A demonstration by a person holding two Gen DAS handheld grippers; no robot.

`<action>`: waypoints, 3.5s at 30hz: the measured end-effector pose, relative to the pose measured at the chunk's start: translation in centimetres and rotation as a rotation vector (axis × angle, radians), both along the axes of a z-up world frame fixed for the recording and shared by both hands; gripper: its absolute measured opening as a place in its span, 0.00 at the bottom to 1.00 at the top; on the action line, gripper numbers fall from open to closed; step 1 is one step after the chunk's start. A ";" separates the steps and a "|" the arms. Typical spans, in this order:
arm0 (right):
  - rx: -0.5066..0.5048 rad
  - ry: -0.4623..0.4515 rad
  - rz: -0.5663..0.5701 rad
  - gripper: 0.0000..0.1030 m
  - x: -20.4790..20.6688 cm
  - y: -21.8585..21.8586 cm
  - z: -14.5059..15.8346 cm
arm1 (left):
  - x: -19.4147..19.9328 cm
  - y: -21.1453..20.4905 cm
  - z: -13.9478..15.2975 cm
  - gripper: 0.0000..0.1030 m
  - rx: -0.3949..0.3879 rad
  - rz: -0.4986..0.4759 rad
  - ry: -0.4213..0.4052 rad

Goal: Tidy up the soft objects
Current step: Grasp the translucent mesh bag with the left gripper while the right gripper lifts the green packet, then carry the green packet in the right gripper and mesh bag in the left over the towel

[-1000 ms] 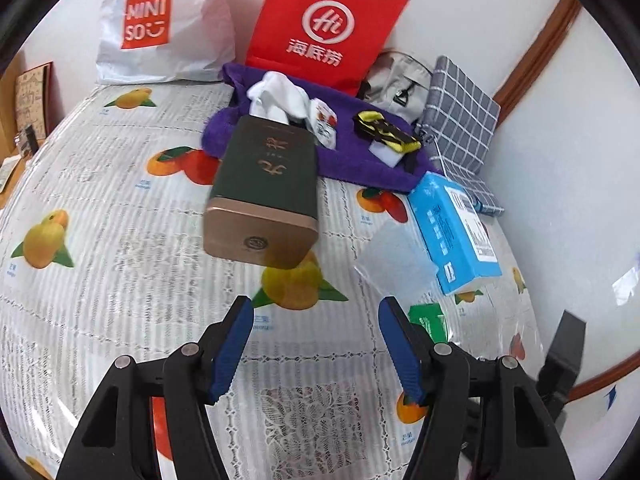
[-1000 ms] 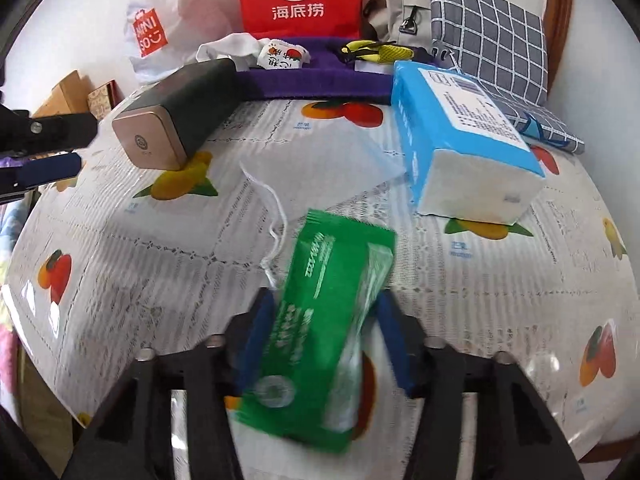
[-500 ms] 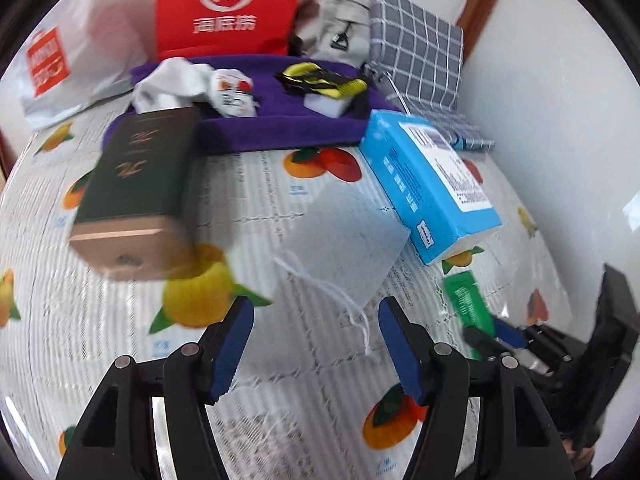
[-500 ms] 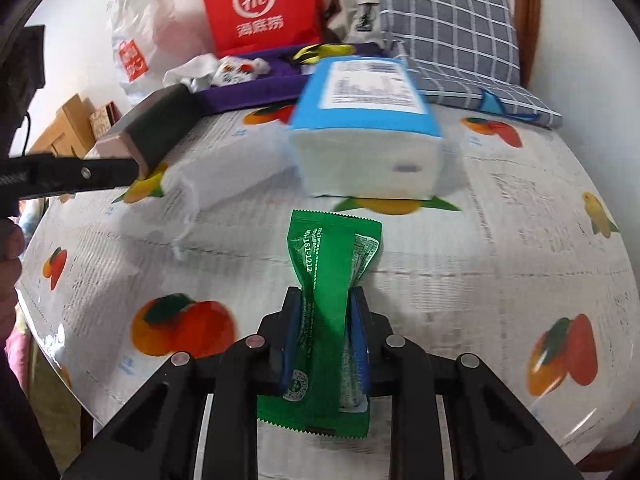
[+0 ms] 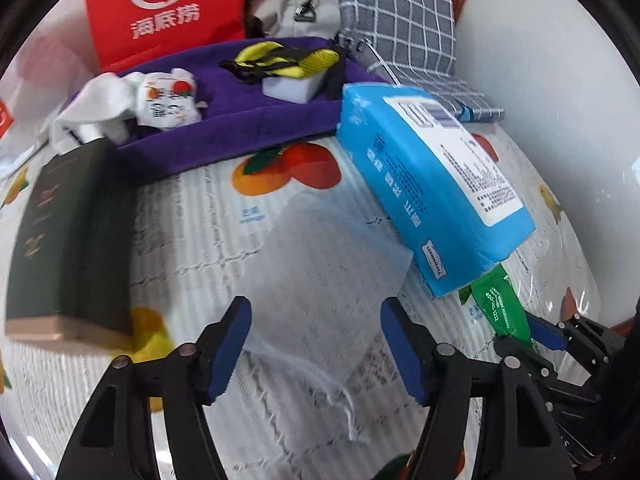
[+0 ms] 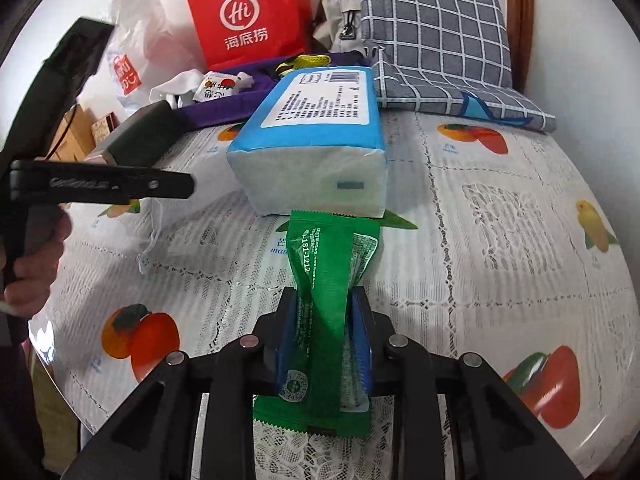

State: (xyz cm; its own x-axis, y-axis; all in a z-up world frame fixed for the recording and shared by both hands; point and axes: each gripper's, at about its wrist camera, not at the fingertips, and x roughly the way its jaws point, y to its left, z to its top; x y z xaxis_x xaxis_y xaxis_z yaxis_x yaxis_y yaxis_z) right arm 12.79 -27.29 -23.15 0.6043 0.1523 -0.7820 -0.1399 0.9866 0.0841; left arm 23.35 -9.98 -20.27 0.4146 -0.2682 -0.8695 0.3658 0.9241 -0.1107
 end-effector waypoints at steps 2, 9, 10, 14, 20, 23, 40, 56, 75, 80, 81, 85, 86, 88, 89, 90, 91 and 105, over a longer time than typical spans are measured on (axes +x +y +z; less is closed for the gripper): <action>-0.006 -0.003 0.005 0.28 0.1 0.0 0.0 | 0.3 -0.5 -0.5 0.68 0.024 -0.010 -0.002; 0.003 -0.010 0.007 0.29 0.4 -0.1 0.0 | 0.6 -1.7 -1.1 0.78 0.077 -0.032 -0.036; 0.007 -0.011 0.004 0.29 0.4 -0.1 0.0 | 0.7 -1.7 -1.1 0.78 0.082 -0.030 -0.040; -0.005 -0.024 0.005 0.29 0.2 0.0 -0.1 | 0.9 -1.8 -1.3 0.73 0.094 -0.010 -0.069; -0.012 -0.029 -0.001 0.29 0.2 0.1 -0.1 | 0.4 -1.0 -0.9 0.36 0.083 -0.015 -0.091; -0.025 -0.033 -0.007 0.29 0.1 0.3 -0.1 | -0.1 -0.6 -0.8 0.18 0.074 -0.019 -0.083; -0.010 0.009 -0.006 0.23 -2.2 1.3 0.5 | -5.8 3.4 1.7 0.05 -0.038 0.028 -0.097; 0.036 -0.065 0.027 0.23 -3.9 3.2 5.3 | -9.1 8.0 5.6 0.05 -0.094 0.150 -0.161; 0.024 -0.136 0.008 0.23 -2.0 3.4 10.6 | -9.5 14.2 8.3 0.05 -0.115 0.321 -0.190; 0.041 -0.154 0.005 0.23 -0.7 3.1 11.8 | -8.6 14.6 9.6 0.05 -0.128 0.338 -0.208; 0.051 -0.156 0.004 0.23 -0.4 3.0 12.1 | -8.4 14.6 9.9 0.05 -0.127 0.339 -0.213; 0.056 -0.162 0.004 0.23 1.1 3.0 12.9 | -7.3 14.4 11.0 0.05 -0.128 0.342 -0.231; 0.056 -0.164 0.007 0.23 1.5 3.0 13.1 | -7.1 14.4 11.3 0.05 -0.128 0.342 -0.235; 0.054 -0.170 0.008 0.23 2.3 3.0 13.6 | -6.4 14.3 11.8 0.05 -0.127 0.340 -0.242; 0.054 -0.174 0.008 0.23 2.7 3.0 13.8 | -6.1 14.2 12.0 0.05 -0.127 0.341 -0.243; 0.054 -0.179 0.009 0.23 3.0 3.0 14.1 | -5.8 14.2 12.1 0.05 -0.126 0.340 -0.245; 0.053 -0.184 0.011 0.23 3.5 3.0 14.4 | -5.2 14.0 12.4 0.05 -0.123 0.336 -0.248; 0.055 -0.221 0.006 0.23 10.8 3.6 16.4 | 2.0 13.2 14.7 0.05 -0.109 0.320 -0.266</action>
State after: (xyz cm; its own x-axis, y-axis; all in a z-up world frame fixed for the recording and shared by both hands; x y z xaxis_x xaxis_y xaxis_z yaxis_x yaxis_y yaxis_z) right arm 23.58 -23.73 -6.74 0.7587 0.1957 -0.6213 -0.1672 0.9804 0.1046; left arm 25.33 3.19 -5.59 0.6981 -0.1741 -0.6945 0.0916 0.9837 -0.1545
